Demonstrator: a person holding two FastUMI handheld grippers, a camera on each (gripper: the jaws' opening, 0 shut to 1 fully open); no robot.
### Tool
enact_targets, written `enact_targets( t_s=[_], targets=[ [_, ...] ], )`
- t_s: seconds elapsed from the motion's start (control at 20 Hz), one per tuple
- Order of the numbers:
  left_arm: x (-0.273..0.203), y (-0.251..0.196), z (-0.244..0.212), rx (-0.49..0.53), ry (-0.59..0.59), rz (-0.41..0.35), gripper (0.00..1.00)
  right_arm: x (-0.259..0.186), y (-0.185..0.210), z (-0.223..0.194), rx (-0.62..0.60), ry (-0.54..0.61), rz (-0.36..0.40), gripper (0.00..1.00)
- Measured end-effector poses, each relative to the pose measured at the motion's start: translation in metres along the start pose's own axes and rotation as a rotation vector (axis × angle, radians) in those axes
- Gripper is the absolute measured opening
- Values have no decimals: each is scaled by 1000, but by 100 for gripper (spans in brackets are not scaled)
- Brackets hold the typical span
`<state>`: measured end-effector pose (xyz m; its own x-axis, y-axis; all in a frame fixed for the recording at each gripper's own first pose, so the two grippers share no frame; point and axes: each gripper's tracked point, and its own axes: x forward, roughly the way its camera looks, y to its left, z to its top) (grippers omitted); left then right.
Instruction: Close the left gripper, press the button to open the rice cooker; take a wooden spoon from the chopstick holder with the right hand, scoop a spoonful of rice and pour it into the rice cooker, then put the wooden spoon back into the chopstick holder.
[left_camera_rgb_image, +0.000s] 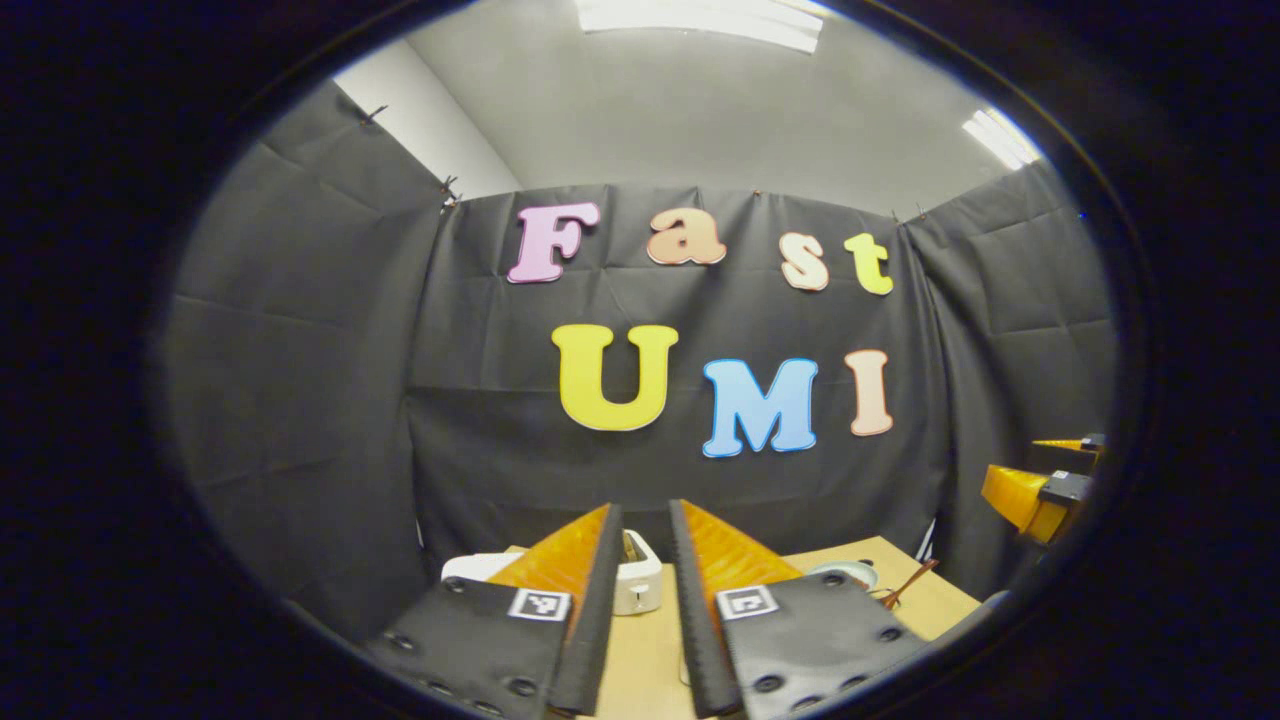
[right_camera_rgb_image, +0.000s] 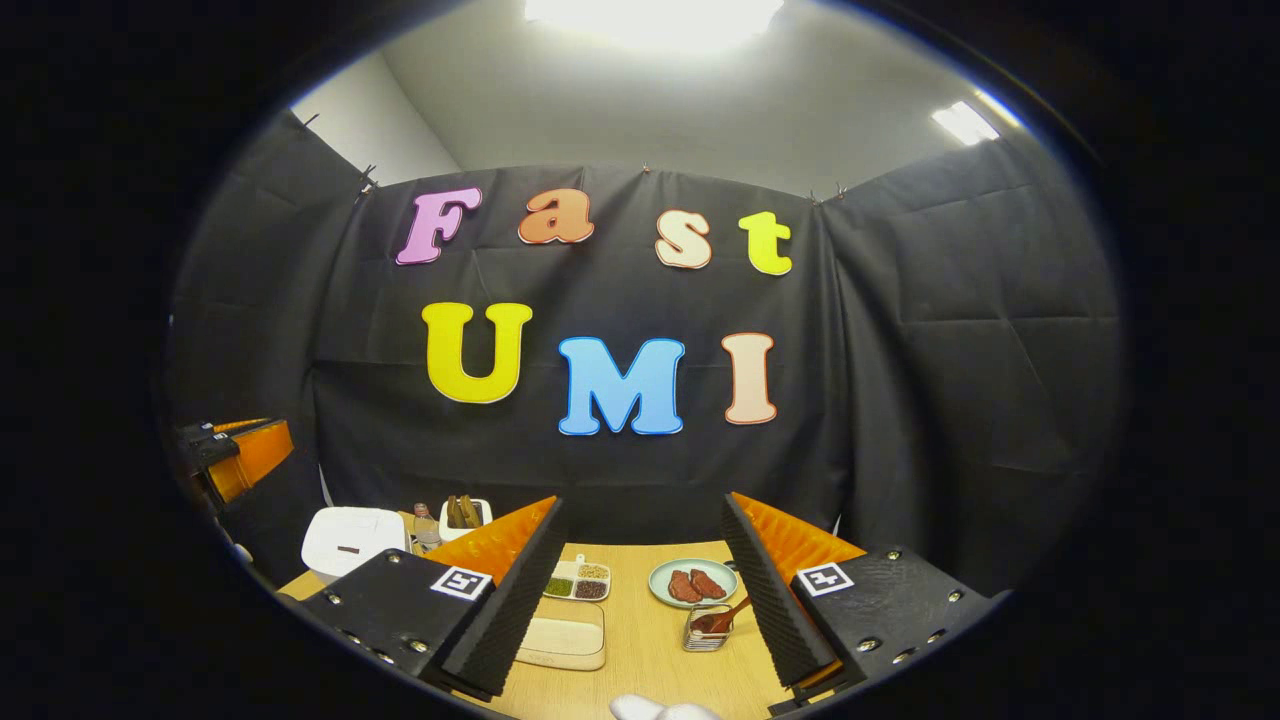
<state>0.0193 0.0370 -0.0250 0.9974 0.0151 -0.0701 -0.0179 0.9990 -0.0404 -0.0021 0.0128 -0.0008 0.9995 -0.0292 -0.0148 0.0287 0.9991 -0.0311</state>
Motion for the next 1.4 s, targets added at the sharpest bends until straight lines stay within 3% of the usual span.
enact_targets(
  t_s=[0.05,0.15,0.4,0.7,1.0,1.25,1.4],
  targets=[
    [3,4,-6,-7,27,18,14,1,0,-2,-3,3,-1,95],
    [14,15,-23,-13,87,42,9,4,1,-3,-15,9,-6,95],
    [65,51,-72,-45,198,80,9,14,4,-15,-45,57,-16,95],
    [137,140,-194,-109,400,268,9,26,10,-40,-113,147,-18,95],
    [177,178,-301,-118,571,361,9,34,20,-54,-99,207,4,95],
    [172,186,-339,-131,672,401,9,42,19,-65,-97,238,8,95],
    [170,189,-340,-91,681,410,9,44,22,-73,-84,260,24,95]
  ],
)
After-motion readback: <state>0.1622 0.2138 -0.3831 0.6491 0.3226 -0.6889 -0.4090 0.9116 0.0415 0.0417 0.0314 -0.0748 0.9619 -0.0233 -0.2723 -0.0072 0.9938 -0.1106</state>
